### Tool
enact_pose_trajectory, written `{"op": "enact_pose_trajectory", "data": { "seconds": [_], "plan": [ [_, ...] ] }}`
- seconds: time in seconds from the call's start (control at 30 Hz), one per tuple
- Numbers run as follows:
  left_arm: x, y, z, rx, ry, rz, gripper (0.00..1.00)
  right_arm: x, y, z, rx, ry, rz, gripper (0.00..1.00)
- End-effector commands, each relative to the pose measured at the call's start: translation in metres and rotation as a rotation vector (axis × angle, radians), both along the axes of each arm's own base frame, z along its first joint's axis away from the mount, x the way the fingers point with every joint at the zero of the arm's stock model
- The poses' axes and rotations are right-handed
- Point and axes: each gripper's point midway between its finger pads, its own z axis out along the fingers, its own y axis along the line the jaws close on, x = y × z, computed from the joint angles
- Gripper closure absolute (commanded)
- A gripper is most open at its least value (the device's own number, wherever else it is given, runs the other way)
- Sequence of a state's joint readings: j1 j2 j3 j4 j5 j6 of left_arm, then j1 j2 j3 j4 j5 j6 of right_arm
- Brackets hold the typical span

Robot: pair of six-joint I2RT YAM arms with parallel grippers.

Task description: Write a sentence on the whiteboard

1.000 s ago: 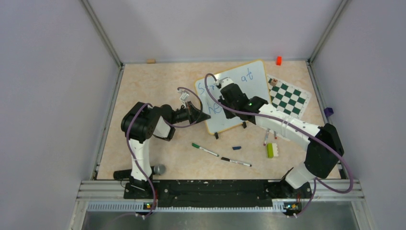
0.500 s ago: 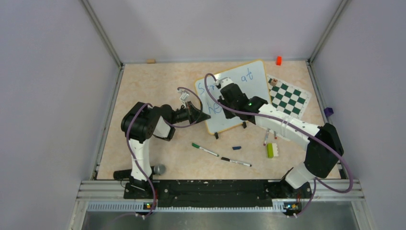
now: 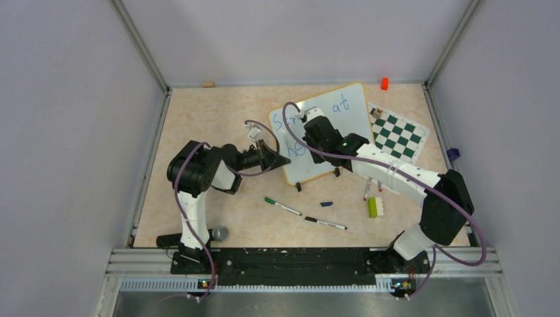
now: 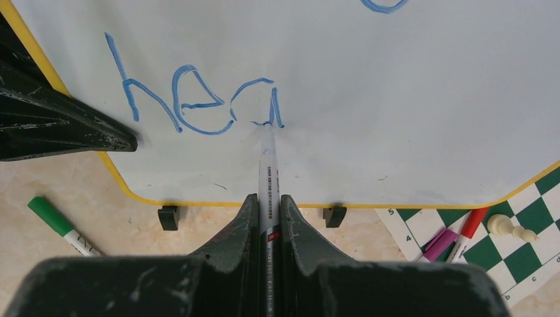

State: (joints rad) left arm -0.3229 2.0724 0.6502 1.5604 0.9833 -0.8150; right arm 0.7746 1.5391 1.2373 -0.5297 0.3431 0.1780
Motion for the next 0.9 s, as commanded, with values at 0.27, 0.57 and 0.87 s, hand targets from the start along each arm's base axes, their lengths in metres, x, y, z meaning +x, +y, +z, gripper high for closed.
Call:
{"op": "enact_pose_trajectory", "data": {
  "seconds": [0.27,0.57,0.87],
  "plan": [
    [-0.025,-0.012,0.006,0.006,-0.134,-0.125,1.00,0.003,0.009,0.002,0.044,0.011,0.021,1.00],
    [-0.025,-0.012,0.007,0.006,-0.137,-0.124,1.00,0.006,0.024,0.011,0.108,-0.004,0.053,1.00],
    [-0.024,-0.012,0.007,0.006,-0.136,-0.123,1.00,0.007,0.017,0.020,0.115,-0.037,0.028,1.00]
  ]
}}
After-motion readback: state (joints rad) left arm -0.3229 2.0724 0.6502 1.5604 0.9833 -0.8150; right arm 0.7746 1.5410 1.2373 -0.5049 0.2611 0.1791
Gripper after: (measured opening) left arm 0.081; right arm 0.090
